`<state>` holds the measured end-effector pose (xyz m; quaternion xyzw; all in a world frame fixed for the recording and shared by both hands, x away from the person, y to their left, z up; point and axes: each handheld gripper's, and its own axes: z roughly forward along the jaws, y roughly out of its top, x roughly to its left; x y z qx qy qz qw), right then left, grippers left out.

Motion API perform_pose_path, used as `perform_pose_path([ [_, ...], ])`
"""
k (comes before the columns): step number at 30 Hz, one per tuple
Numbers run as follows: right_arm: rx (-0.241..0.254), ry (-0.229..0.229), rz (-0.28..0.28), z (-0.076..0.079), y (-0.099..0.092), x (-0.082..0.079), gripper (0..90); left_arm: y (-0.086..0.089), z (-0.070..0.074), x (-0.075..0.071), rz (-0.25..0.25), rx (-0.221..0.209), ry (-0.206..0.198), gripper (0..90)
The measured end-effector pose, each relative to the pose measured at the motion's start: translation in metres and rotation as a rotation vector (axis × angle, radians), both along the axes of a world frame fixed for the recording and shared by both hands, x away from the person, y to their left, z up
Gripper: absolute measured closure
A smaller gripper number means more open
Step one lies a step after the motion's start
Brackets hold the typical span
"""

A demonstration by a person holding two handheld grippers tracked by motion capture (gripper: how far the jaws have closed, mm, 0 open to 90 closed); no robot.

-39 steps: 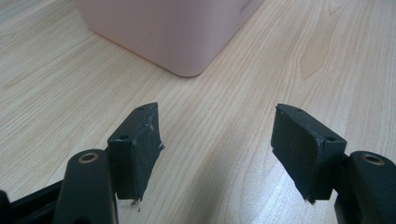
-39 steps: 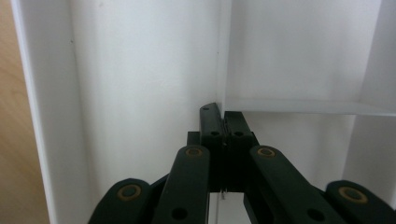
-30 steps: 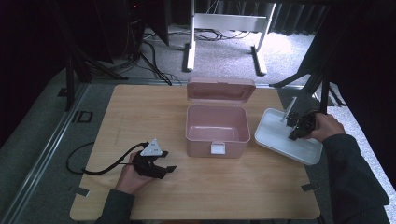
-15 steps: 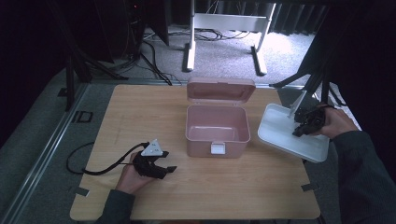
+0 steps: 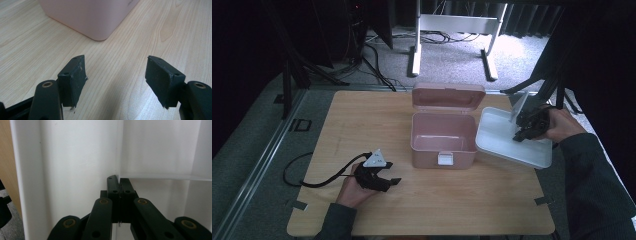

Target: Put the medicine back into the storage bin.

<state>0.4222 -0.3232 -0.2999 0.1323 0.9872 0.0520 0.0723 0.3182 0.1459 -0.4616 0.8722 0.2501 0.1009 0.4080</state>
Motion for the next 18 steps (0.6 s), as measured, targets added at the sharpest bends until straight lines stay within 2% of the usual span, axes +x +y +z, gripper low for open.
perform_pose_path([
  [5,0.012,0.0,0.041,0.001,0.018,0.002,89.3,0.0,0.0,0.0,0.0,0.0,-0.002,33.0],
  [8,0.006,0.01,0.088,0.0,0.035,0.004,89.3,0.001,0.001,0.0,-0.001,0.0,-0.002,33.0],
  [10,0.008,0.013,0.096,0.0,0.038,0.004,89.3,0.001,0.001,0.0,-0.001,-0.001,-0.002,33.0],
  [11,0.0,0.025,0.126,-0.001,0.053,0.007,89.3,0.001,0.001,0.0,0.0,-0.003,-0.002,33.0],
  [18,0.0,0.034,0.172,0.0,0.08,0.014,89.3,0.001,0.001,-0.001,0.002,-0.003,-0.005,33.0],
])
